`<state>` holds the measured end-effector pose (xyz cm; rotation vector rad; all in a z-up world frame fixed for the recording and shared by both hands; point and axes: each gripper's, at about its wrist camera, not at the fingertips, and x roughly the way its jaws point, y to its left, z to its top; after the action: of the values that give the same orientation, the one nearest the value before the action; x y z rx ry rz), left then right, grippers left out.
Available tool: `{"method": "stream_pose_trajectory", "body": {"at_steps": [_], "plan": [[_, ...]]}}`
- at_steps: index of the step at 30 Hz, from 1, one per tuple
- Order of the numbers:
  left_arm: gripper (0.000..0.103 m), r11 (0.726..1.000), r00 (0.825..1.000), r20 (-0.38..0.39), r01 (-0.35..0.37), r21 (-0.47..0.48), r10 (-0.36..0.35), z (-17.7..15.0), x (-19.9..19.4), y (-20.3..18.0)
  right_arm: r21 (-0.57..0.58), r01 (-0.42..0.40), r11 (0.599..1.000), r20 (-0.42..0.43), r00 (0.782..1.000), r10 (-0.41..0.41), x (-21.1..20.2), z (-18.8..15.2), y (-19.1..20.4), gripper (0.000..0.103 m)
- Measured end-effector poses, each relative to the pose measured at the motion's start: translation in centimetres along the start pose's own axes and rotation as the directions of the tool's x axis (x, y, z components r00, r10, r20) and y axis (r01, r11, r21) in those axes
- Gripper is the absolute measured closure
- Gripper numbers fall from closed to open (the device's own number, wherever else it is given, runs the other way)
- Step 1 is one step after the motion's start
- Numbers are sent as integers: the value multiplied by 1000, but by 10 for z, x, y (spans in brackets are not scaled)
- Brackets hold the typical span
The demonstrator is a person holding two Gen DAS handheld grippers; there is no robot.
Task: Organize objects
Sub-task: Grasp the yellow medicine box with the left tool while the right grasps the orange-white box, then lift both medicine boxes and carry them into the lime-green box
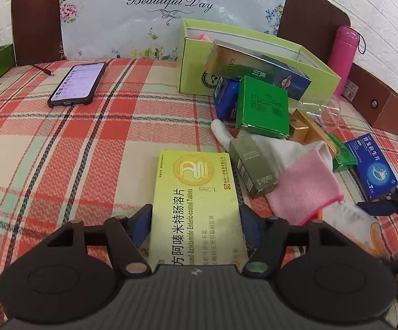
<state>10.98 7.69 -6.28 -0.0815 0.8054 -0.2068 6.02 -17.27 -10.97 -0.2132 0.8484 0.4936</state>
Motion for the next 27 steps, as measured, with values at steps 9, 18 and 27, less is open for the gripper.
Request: {"method": "stream_pose_trajectory", "body": {"at_steps": [9, 18, 27], "plan": [[32, 995, 1000, -16, -14, 94, 16, -11, -11, -25, 119, -29, 993, -37, 999, 34, -34, -14, 22, 16], [31, 995, 999, -40, -12, 98, 16, -9, -5, -23, 106, 11, 994, -36, 999, -7, -17, -8, 22, 34], [33, 995, 996, 15, 89, 44, -90, 13, -37, -14, 173, -65, 983, 53, 997, 56, -54, 11, 4, 36]]}}
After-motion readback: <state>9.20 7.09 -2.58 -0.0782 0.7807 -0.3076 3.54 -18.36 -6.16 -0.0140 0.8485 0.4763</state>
